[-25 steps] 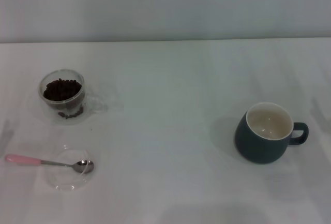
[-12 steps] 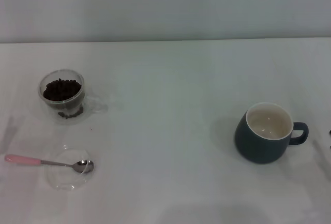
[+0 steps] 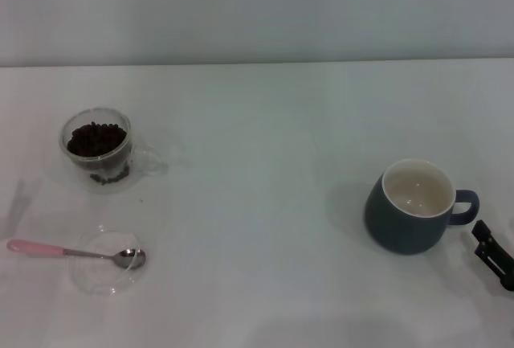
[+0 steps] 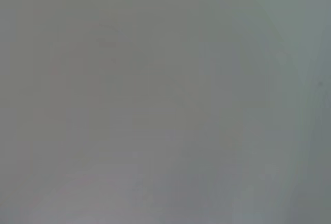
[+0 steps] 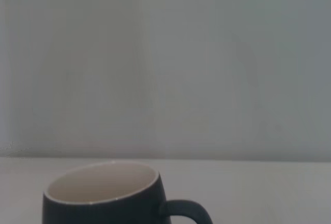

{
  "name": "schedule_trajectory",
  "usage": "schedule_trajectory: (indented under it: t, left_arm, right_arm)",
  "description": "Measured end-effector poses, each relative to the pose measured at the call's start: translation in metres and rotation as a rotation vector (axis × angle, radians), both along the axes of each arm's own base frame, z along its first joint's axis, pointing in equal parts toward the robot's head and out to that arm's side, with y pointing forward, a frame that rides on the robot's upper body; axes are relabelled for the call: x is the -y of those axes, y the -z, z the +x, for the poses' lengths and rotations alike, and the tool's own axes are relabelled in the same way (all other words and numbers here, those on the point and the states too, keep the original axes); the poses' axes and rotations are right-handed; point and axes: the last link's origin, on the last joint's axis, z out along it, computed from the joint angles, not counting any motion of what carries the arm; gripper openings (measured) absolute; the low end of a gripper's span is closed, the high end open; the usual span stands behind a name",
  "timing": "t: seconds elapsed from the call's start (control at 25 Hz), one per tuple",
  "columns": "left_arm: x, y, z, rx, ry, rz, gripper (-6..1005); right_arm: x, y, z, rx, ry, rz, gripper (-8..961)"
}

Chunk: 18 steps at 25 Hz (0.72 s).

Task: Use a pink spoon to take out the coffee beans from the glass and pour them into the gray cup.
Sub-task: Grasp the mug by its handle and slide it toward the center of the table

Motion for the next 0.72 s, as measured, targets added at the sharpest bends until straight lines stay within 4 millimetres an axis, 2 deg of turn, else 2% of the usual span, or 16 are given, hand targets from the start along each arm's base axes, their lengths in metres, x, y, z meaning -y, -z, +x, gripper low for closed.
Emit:
schedule_trajectory:
  t: [0.72]
  left_arm:
    - [0.016, 0.001, -0.01, 0.006, -0.035, -0.003, 891]
  right_arm:
    - [-0.041, 0.006, -0.007, 0.035, -0.017, -0.045, 870]
